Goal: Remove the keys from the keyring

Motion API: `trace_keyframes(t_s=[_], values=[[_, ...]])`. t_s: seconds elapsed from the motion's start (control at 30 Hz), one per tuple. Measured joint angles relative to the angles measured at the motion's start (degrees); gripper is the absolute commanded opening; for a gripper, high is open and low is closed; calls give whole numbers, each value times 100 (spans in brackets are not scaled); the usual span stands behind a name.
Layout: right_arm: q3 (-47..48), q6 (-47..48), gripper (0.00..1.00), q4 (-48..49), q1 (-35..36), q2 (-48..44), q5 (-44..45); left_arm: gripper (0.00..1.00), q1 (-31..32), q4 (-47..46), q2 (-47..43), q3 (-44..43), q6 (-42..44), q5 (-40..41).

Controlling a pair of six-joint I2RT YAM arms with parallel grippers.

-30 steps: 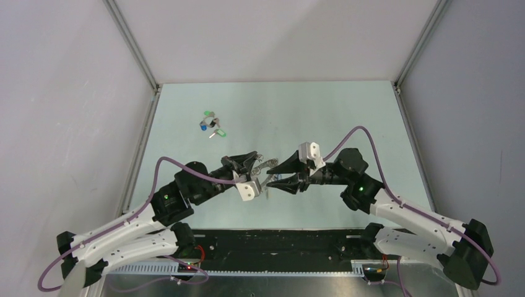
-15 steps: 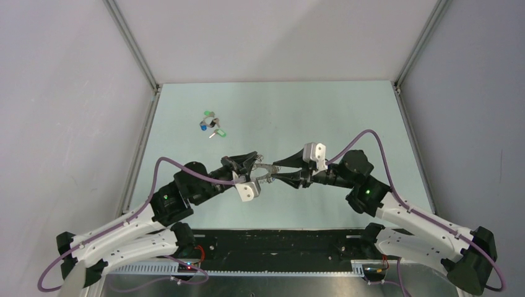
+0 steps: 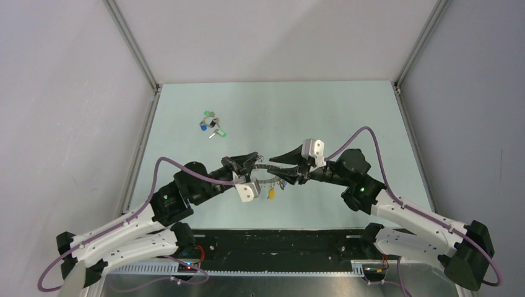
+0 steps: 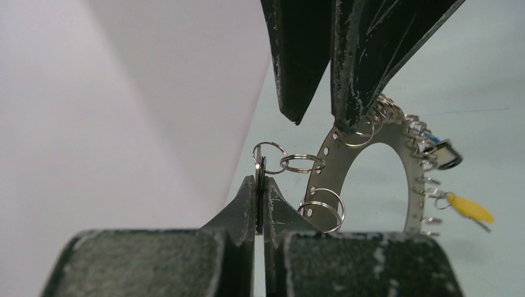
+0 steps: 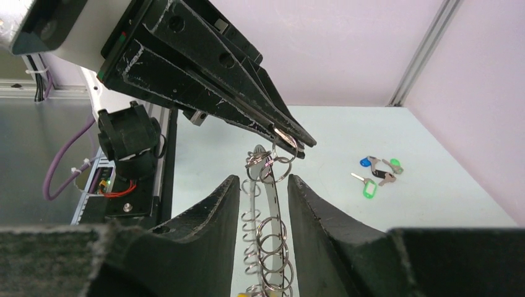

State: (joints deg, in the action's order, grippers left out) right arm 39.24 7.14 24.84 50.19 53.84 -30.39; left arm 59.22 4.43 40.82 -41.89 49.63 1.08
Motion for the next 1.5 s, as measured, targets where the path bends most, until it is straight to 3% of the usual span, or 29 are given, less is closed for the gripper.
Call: trace_keyframes(t_s=[0.37, 0.67, 1.2, 1.37, 1.5], values=[[0, -387, 41, 640, 17, 369, 31, 0, 0, 0, 0, 0, 0, 2], [2, -564, 53, 675, 33, 525, 127, 0, 0, -2, 0, 0, 0, 0], [201, -745, 33, 719, 35, 949, -254, 0, 0, 0, 0, 0, 0, 2], [238, -737, 19, 682, 35, 946, -339, 0, 0, 0, -9, 0, 4, 4], [247, -638, 15, 560, 33, 887, -341, 0, 0, -2, -35, 0, 11, 2]])
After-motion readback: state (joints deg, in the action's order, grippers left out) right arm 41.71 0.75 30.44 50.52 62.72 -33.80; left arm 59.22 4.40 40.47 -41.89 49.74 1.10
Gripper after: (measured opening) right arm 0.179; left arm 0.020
